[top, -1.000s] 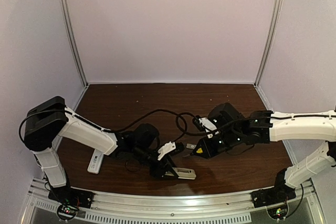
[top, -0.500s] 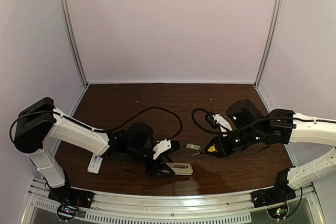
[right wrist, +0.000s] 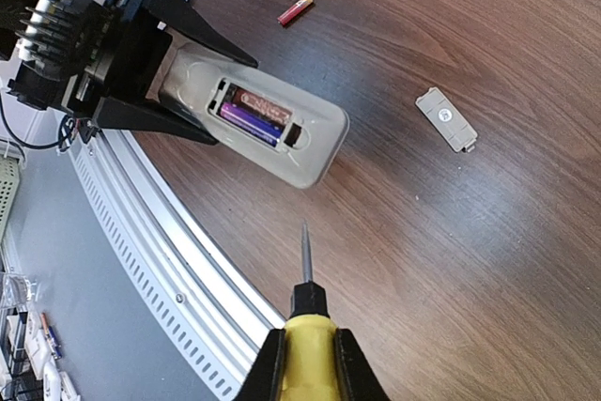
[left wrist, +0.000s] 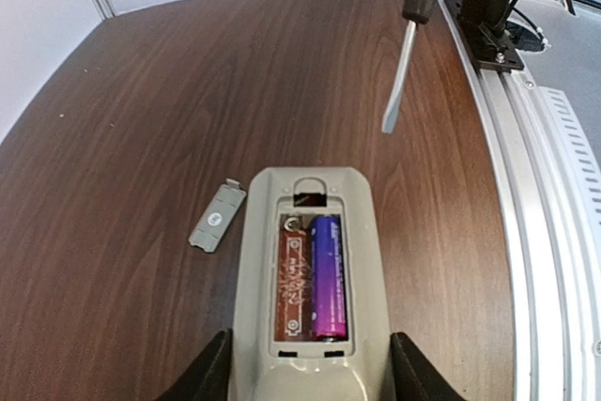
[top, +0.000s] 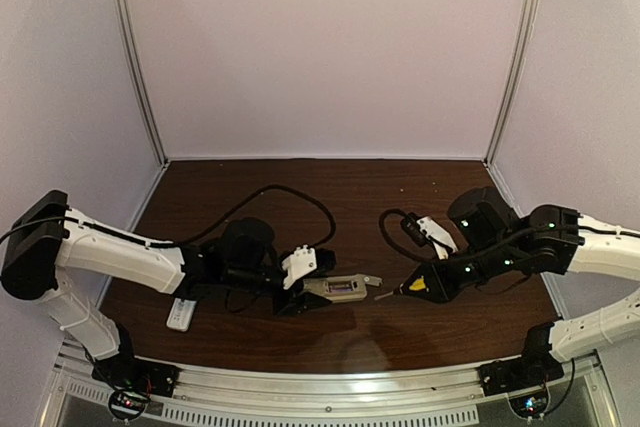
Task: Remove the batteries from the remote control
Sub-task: Remove the battery from the remote control without the battery cover.
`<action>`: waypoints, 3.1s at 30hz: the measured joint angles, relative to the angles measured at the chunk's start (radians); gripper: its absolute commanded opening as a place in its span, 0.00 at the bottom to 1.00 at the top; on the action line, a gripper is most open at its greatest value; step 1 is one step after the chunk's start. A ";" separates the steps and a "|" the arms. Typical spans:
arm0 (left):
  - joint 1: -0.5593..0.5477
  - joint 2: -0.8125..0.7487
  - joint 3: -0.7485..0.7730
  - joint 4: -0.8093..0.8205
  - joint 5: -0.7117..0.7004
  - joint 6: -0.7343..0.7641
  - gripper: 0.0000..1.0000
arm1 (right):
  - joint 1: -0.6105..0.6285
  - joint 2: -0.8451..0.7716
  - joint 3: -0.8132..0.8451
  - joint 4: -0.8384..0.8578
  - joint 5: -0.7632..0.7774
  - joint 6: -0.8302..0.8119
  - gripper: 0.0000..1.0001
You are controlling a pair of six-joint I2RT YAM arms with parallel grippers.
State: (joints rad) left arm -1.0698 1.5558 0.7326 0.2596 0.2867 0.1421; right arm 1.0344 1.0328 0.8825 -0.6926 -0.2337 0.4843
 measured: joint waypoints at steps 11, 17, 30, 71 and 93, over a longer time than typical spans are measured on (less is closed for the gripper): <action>0.000 -0.113 -0.068 0.065 -0.161 0.104 0.00 | 0.000 0.001 0.066 -0.045 0.005 -0.063 0.00; 0.000 -0.154 -0.078 0.089 -0.223 0.149 0.00 | 0.000 0.007 0.072 -0.051 0.008 -0.077 0.00; 0.002 -0.182 -0.151 0.130 -0.235 0.127 0.00 | 0.000 0.048 0.129 -0.059 0.027 -0.134 0.00; 0.080 0.069 0.150 0.011 -0.051 0.478 0.00 | -0.077 0.129 0.211 -0.016 -0.068 -0.733 0.00; 0.080 0.072 0.167 -0.029 -0.047 0.604 0.00 | -0.077 0.207 0.228 0.061 0.078 -0.877 0.00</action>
State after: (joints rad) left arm -0.9897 1.6279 0.9001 0.2302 0.2401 0.7464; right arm 0.9577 1.2400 1.1107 -0.6315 -0.1555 -0.3923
